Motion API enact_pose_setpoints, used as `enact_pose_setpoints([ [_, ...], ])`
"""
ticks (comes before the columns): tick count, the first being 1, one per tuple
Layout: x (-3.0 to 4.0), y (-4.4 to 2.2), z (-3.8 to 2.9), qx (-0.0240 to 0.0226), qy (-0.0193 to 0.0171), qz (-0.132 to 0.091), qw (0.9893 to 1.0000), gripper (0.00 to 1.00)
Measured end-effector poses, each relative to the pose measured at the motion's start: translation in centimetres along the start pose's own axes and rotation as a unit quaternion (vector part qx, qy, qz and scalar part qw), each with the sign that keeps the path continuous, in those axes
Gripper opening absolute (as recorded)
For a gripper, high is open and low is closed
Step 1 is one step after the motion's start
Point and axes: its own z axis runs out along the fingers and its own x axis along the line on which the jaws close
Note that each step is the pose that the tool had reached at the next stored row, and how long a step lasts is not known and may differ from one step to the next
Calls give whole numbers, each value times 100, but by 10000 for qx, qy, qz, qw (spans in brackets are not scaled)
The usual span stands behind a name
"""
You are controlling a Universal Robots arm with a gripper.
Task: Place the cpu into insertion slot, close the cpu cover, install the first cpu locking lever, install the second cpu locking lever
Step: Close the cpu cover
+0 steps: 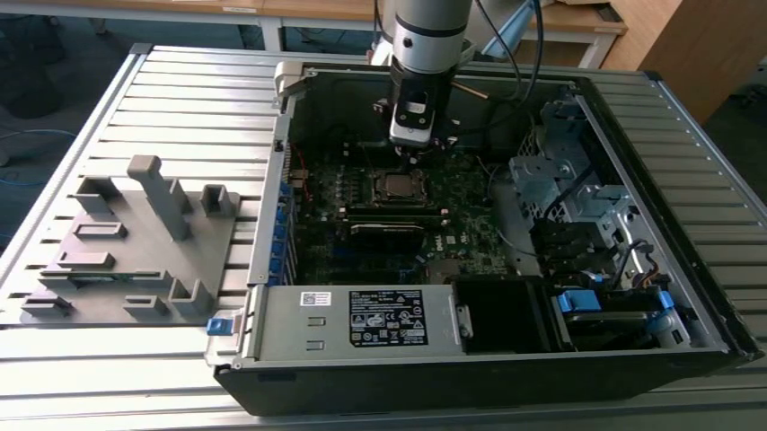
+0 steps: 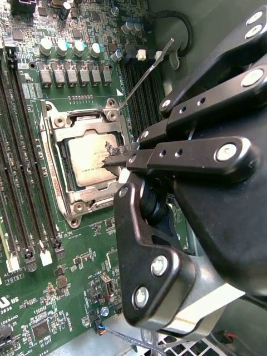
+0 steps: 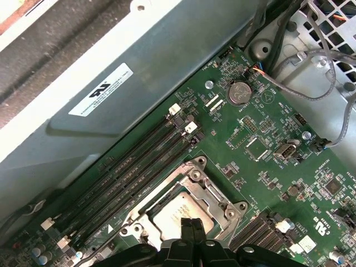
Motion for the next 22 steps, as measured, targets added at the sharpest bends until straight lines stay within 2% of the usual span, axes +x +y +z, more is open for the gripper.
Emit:
enact_pose_setpoints([
  [2, 0, 0, 1, 0, 0, -33, 10000, 10],
  [5, 0, 0, 4, -3, 2, -255, 9997, 10],
  [10, 0, 0, 10, -9, 5, -683, 9977, 10],
  [14, 0, 0, 17, -15, 10, -1015, 9948, 10],
  [18, 1, 0, 32, -42, 30, -1273, 9919, 10],
  [22, 1, 0, 45, -57, 42, -1570, 9876, 10],
])
